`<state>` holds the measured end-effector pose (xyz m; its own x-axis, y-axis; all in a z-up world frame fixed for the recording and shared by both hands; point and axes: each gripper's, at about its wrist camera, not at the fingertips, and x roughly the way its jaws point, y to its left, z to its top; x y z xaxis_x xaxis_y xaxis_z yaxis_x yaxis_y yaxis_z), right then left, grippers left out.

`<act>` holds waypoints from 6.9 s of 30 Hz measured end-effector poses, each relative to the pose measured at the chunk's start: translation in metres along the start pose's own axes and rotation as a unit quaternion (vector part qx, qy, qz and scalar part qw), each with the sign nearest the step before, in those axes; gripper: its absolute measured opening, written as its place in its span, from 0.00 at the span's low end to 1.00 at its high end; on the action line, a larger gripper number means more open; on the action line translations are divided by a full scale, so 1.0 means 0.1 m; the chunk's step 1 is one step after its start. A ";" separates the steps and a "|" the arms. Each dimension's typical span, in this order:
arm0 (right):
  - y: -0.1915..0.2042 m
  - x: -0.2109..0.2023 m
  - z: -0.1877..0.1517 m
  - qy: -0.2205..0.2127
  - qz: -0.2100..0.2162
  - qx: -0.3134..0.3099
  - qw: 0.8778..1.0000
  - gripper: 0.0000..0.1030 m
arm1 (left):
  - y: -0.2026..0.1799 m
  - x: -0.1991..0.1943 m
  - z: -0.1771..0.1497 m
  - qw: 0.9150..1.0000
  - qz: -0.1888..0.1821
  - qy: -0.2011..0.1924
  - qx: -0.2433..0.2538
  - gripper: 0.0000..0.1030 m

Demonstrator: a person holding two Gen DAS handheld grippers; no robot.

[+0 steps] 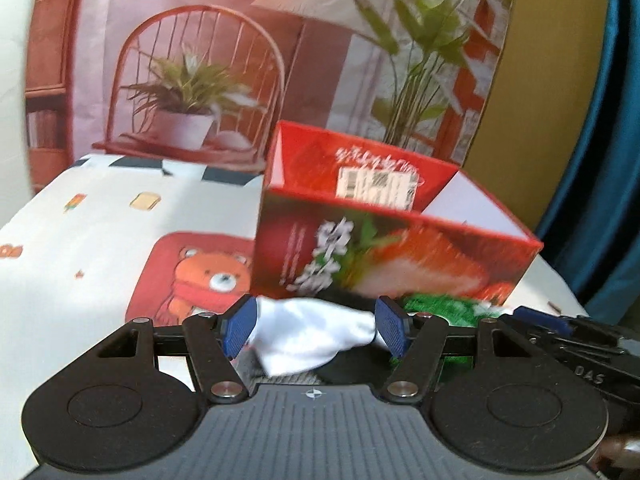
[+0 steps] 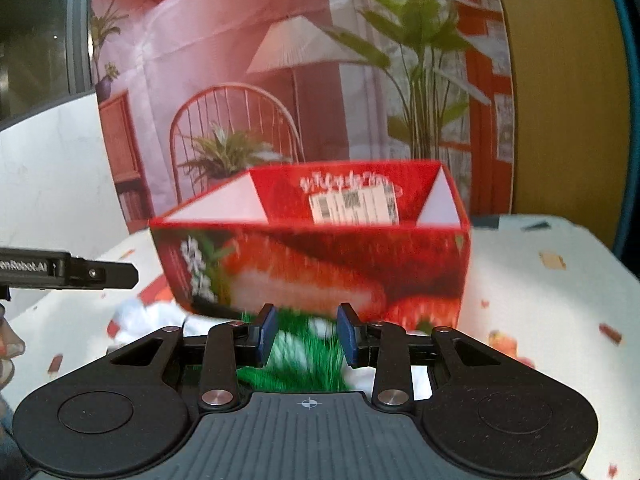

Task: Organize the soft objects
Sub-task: 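Move both tools back down to the pile beside the box, then close the right tool on the green tasseled pouch while the left tool closes beside it, then lift the green pouch with both tools up over the box, then drop the green pouch into the box by opening both tools, then move both tools back down to the white gloves beside the box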

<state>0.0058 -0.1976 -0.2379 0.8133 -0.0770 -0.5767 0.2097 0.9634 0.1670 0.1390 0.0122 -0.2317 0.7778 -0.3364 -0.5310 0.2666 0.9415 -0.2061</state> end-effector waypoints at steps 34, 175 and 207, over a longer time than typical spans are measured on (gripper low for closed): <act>-0.31 -0.17 -0.29 0.101 -0.097 0.065 0.988 0.71 | -0.03 0.09 -0.15 1.000 -0.026 0.013 -0.001 0.65; 0.64 0.53 1.92 -0.100 0.138 -0.206 0.964 0.52 | -0.43 0.27 1.63 0.983 -0.163 -0.074 -0.033 0.39; -0.06 0.53 0.91 -0.042 0.018 -0.059 0.997 0.46 | 0.12 0.23 0.79 0.998 -0.052 -0.014 -0.013 0.55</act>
<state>0.0968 -0.2311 -0.1969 0.8630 -0.0586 -0.5019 0.1189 0.9889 0.0890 0.2057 0.0175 -0.1813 0.7617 -0.4319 -0.4830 0.3327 0.9004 -0.2804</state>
